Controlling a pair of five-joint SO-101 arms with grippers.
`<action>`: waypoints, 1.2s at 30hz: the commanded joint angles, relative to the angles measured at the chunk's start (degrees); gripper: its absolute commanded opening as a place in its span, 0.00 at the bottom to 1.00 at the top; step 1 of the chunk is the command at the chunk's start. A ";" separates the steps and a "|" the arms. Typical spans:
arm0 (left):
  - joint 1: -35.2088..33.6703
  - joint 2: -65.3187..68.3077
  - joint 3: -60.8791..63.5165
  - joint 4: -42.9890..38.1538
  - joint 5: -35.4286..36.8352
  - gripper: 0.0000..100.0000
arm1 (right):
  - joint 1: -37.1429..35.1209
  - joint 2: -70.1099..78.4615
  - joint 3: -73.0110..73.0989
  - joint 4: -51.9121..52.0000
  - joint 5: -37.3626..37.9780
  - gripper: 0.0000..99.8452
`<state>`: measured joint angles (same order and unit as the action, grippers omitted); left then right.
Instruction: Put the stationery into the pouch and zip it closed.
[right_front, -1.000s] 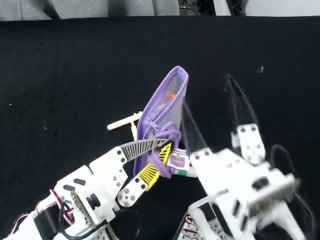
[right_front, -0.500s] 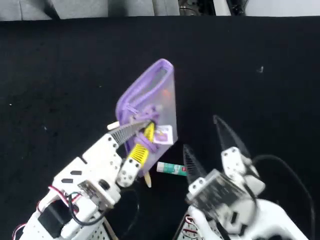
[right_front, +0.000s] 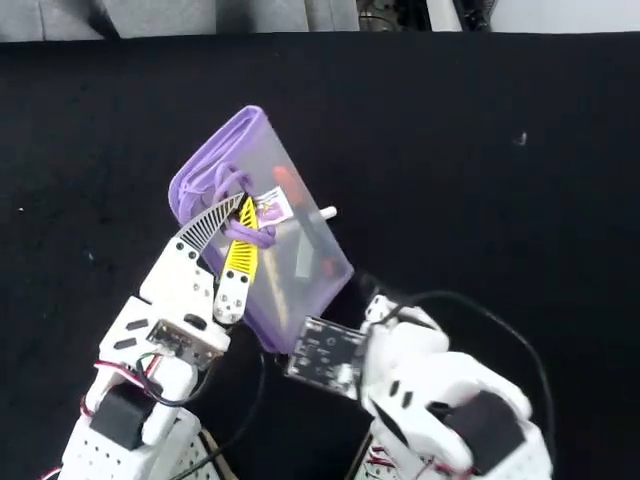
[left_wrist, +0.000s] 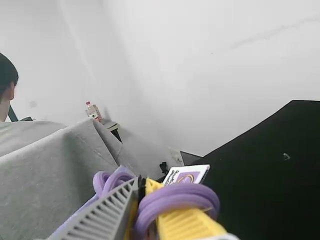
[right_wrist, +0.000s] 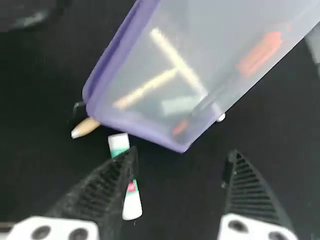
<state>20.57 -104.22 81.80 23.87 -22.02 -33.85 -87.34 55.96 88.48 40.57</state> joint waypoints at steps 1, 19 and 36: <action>-0.22 -0.26 0.13 -1.76 -0.35 0.03 | -0.70 1.36 4.79 -4.66 3.43 0.27; -0.40 -0.26 0.13 -1.76 -0.53 0.03 | 0.79 0.84 34.24 -22.77 9.58 0.27; -19.65 -0.26 9.01 -24.70 -0.35 0.03 | 3.69 1.36 37.05 -26.64 11.16 0.27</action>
<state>5.89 -103.69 91.30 3.30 -22.20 -31.21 -86.64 93.23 62.73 51.12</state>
